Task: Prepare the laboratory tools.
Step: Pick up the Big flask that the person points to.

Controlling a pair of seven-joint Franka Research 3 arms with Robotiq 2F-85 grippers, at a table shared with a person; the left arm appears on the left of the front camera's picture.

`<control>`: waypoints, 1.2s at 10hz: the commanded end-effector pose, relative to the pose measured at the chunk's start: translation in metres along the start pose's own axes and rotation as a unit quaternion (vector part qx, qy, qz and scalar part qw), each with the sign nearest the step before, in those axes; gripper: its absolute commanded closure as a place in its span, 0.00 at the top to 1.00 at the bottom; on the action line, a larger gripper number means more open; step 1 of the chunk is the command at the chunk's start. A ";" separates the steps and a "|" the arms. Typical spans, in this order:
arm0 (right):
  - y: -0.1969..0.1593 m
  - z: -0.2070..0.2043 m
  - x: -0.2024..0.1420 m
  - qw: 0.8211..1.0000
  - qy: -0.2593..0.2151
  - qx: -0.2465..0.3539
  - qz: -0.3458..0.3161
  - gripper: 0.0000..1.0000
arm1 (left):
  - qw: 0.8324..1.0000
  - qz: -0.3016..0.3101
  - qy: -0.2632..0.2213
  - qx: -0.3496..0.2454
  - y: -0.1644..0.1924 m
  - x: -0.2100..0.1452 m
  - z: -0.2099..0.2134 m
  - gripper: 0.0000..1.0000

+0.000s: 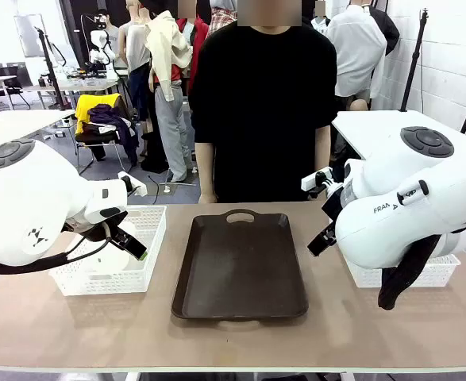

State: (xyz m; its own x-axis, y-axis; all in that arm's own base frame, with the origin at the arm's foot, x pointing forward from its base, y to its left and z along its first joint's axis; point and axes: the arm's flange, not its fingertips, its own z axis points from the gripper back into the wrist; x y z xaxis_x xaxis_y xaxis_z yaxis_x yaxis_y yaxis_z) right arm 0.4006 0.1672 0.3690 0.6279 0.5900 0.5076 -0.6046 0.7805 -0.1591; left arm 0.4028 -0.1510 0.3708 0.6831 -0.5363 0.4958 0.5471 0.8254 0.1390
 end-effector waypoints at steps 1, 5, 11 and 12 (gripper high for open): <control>0.000 0.000 0.000 1.000 0.000 0.000 0.000 1.00 | 1.000 0.000 0.000 0.000 0.000 0.000 0.000 1.00; 0.000 0.000 0.000 1.000 0.000 0.000 0.000 1.00 | 1.000 0.000 0.000 0.000 0.000 0.000 0.000 1.00; 0.000 0.000 0.000 1.000 0.000 0.000 0.000 1.00 | 1.000 0.000 0.000 0.000 0.000 0.000 0.000 1.00; 0.000 0.000 0.000 1.000 0.000 0.000 0.000 1.00 | 1.000 0.000 0.000 0.000 0.000 0.000 0.000 1.00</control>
State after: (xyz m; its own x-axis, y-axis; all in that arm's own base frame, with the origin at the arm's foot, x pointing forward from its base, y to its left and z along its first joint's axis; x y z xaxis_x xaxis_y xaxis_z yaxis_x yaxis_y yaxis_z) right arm 0.4006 0.1672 0.3690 0.6280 0.5900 0.5076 -0.6046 0.7805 -0.1591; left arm 0.4023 -0.1523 0.3708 0.6812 -0.5391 0.4953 0.5495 0.8236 0.1406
